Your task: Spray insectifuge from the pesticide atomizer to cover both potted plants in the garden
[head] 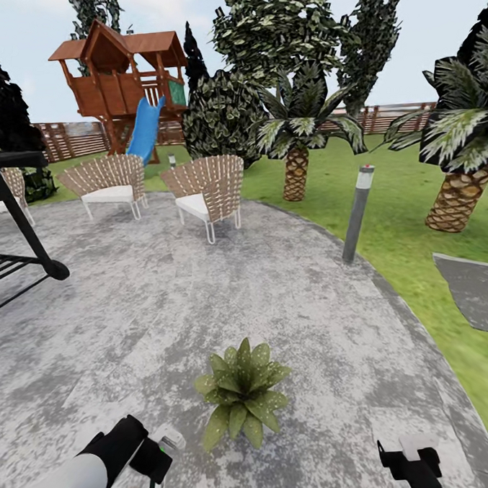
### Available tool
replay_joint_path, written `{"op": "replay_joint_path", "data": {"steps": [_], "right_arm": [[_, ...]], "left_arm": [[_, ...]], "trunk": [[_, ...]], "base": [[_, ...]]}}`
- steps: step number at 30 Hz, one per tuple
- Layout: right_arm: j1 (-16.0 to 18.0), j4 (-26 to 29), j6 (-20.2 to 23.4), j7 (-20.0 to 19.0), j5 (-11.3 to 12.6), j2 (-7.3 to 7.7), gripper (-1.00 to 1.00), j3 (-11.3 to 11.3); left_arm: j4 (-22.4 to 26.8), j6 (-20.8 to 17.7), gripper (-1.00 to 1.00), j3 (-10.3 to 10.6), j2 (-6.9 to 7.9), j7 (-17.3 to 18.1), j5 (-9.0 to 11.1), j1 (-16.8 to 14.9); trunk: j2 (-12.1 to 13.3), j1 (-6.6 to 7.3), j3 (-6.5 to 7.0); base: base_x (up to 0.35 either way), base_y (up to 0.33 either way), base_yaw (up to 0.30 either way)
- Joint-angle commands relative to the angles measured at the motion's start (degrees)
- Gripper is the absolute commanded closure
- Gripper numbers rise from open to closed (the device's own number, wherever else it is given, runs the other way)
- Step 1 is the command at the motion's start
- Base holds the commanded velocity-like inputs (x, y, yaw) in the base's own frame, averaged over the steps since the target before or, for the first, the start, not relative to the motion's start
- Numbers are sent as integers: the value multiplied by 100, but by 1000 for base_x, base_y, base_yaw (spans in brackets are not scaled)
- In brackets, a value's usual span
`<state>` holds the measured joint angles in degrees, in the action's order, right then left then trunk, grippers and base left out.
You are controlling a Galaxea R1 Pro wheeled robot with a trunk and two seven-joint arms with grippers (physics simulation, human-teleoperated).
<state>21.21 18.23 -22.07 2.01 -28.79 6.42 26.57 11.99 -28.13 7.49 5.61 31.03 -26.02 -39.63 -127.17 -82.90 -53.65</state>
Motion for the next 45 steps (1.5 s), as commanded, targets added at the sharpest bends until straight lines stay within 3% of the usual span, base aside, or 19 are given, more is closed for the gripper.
{"op": "replay_joint_path", "data": {"steps": [1,7,22,33,40,42,45], "right_arm": [[6,-7,-26,19,-60,-4,-100,33],[6,-4,-26,13,-65,8,-100,37],[6,-12,-26,19,-65,9,-100,34],[6,-13,-26,19,-62,1,-100,33],[6,-13,-26,19,-57,3,-100,35],[6,-13,-26,19,-57,7,-100,39],[6,-13,-26,19,-61,3,-100,34]], "left_arm": [[14,-50,100,53,19,51,10,-1],[31,-363,100,110,41,88,-65,-66],[32,-393,100,119,53,245,-75,-84],[279,-408,100,114,120,260,-96,-121],[462,-810,100,104,8,336,-504,-292],[495,-979,100,113,-37,787,-566,-415],[504,-1018,100,113,-83,998,-856,-442]], "trunk": [[-2,1,-5],[-2,1,-5],[-2,1,-5],[-2,1,-5],[-2,1,-5],[-2,1,-5],[-2,1,-5]], "base": [[1,-2,25],[0,0,4],[0,-159,6],[-87,-205,251],[-6,-5,131],[0,0,4],[0,0,1]]}}
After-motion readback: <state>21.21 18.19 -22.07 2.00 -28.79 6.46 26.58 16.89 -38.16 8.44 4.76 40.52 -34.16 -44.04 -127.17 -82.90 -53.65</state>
